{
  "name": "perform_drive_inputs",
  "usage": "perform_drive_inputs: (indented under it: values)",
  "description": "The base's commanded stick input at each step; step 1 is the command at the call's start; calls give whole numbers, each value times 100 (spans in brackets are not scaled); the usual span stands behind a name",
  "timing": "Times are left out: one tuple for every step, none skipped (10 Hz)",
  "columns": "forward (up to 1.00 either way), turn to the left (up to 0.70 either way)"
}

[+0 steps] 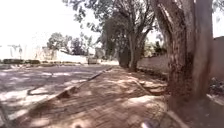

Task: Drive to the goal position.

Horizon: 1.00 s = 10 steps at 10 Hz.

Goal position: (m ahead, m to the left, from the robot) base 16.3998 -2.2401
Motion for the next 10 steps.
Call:
perform_drive_inputs:
  values:
    - [50, 0]
    - [50, 0]
    - [50, 0]
    - [50, 0]
    - [50, 0]
    - [50, 0]
    - [50, 0]
    - [50, 0]
    - [50, 0]
    - [50, 0]
